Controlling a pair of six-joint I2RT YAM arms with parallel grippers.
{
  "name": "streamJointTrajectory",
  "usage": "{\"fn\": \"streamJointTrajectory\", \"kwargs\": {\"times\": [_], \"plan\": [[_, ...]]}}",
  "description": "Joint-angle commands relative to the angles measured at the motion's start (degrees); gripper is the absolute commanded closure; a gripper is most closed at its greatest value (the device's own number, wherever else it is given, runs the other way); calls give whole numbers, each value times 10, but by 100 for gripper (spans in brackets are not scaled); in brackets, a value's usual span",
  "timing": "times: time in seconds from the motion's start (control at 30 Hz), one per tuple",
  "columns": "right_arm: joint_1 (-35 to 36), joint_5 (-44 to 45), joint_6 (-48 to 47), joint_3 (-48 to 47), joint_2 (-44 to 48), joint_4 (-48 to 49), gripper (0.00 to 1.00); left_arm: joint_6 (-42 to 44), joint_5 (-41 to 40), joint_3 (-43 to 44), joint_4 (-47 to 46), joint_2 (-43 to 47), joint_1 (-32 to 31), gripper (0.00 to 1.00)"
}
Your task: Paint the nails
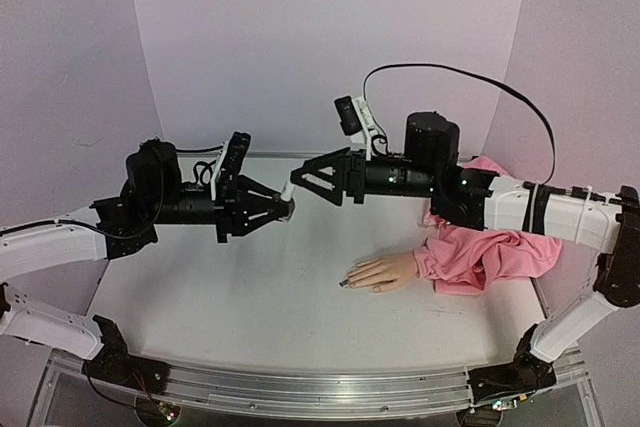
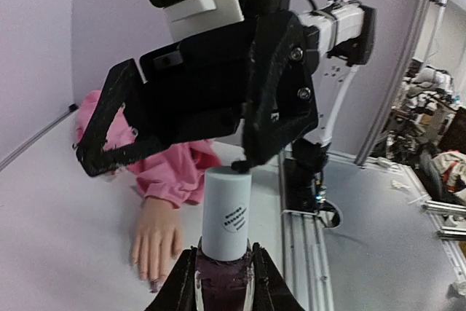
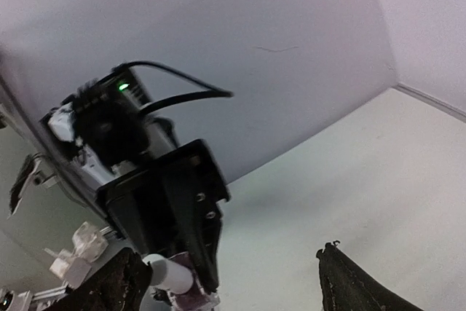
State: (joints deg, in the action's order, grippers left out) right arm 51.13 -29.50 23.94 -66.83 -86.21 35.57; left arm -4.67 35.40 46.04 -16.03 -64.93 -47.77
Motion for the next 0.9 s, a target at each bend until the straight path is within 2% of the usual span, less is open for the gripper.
{"fn": "streamJointTrajectory", "kwargs": {"times": [0.0,0.1,0.27,0.43,0.67,0.87], "plan": [[6,-186,8,47,15,192,23,-56,157,62,-33,-5,6,100],[6,-207,30,59,13,244,26,-68,186,71,-35,-12,6,100],[7,-221,46,54,2,273,33,-82,210,79,-37,-20,6,100],[11,-227,59,35,-17,282,53,-87,217,84,-39,-29,6,100],[31,-241,57,9,-36,284,66,-89,219,86,-40,-38,6,100],[38,-235,60,4,-41,286,81,-88,222,83,-40,-38,6,100]]}}
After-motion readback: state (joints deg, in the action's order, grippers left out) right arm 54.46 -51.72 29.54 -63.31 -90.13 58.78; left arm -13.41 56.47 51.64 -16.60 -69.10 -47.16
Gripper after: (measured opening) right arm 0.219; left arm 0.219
